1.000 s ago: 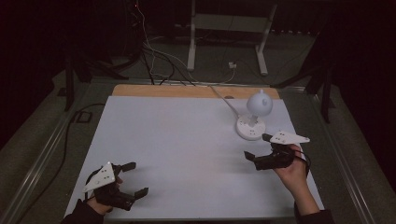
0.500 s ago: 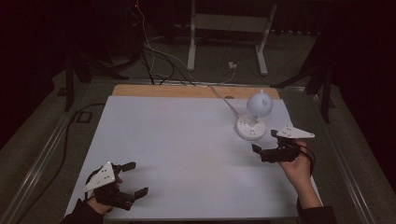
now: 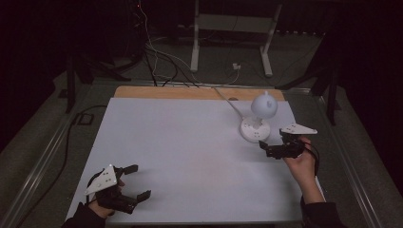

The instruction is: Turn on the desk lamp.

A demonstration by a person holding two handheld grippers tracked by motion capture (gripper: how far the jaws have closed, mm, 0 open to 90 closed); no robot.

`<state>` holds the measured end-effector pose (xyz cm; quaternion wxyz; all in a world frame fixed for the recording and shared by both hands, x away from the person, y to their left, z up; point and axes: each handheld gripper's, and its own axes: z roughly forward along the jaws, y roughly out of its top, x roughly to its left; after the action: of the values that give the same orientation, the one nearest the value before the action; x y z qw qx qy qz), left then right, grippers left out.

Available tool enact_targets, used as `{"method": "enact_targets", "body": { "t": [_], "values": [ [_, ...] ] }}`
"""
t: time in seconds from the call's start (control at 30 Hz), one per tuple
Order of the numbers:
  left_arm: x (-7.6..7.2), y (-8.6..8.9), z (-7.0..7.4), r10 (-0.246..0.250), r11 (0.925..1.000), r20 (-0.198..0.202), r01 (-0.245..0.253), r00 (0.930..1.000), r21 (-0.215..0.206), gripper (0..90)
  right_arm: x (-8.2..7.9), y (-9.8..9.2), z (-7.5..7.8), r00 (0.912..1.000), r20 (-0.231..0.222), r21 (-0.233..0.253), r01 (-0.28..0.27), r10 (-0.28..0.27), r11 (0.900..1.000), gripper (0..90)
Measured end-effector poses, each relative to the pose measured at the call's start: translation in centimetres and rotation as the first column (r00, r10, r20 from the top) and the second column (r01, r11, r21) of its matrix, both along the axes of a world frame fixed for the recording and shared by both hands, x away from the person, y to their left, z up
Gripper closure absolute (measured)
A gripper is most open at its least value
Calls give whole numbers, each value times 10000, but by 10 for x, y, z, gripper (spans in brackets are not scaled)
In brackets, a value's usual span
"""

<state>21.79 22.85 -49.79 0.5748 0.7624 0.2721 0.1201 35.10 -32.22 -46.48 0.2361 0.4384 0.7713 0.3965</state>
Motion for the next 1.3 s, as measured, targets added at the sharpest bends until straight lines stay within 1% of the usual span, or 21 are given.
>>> {"method": "enact_targets", "body": {
  "t": [0.13,0.27,0.33,0.37,0.4,0.43,0.5,0.53,0.57,0.67,0.7,0.73,0.8,0.87,0.93,1.03,1.13,1.17,1.2,1.3],
  "values": [
    [0,0,0,-4,10000,-2,4,10000,-65,3,8,-3,-5,9997,-87,-47,236,-236,9997,0],
    [0,0,0,-18,10000,-14,18,10000,-10,4,14,-5,-8,9990,-171,-43,414,-415,9991,0],
    [0,0,0,-5,10000,-7,5,10000,-57,4,20,-7,-11,9973,-258,16,690,-689,9976,0],
    [0,0,0,-5,10000,-7,5,10000,-57,4,20,-7,-11,9973,-258,16,690,-689,9976,0],
    [0,0,0,-12,10000,-19,12,10000,-56,4,24,-8,-13,9963,-322,110,797,-793,9968,0],
    [0,0,0,-9,10000,-16,9,10000,-45,3,26,-9,-14,9958,-337,107,858,-854,9963,0],
    [1,0,0,-8,10000,-11,8,10000,-76,4,27,-9,-15,9953,-354,133,904,-899,9958,0],
    [1,1,0,-6,10000,-27,6,10000,-95,3,31,-10,-17,9947,-376,144,965,-959,9952,0],
    [0,0,0,-3,9999,-48,3,10000,-102,3,32,-10,-18,9940,-403,123,1025,-1019,9947,17],
    [0,0,0,-24,10000,-27,24,10000,-69,4,36,-10,-20,9931,-448,174,1090,-1081,9939,21],
    [1,1,0,-4,9999,-38,4,10000,-119,4,38,-10,-20,9927,-503,197,1108,-1097,9936,38],
    [1,1,0,-4,9999,-38,4,10000,-119,4,39,-10,-21,9918,-601,324,1147,-1127,9929,39],
    [0,0,0,-7,10000,-45,6,10000,-99,4,40,-10,-21,9920,-535,327,1158,-1140,9927,40],
    [0,0,0,-5,10000,-49,5,10000,-99,4,42,-8,-23,9917,-653,390,1134,-1107,9928,66],
    [0,0,0,-6,9999,-43,6,10000,-101,4,44,-7,-24,9903,-747,188,1188,-1171,9927,149],
    [1,0,0,-11,9999,-56,10,10000,-109,3,46,-6,-25,9907,-664,2,1191,-1188,9929,190],
    [1,1,0,19,9999,-58,-20,10000,-142,3,47,-6,-25,9902,-570,-29,1276,-1276,9918,207],
    [0,1,0,10,9999,-70,-11,10000,-131,4,48,-5,-25,9883,-481,-97,1446,-1449,9894,208],
    [0,1,0,10,9999,-70,-11,10000,-131,4,49,-5,-25,9877,-498,-91,1479,-1482,9890,208],
    [1,1,0,-3,9999,-103,2,9999,-120,4,50,-4,-26,9835,-275,73,1789,-1787,9838,208]
  ]
}}
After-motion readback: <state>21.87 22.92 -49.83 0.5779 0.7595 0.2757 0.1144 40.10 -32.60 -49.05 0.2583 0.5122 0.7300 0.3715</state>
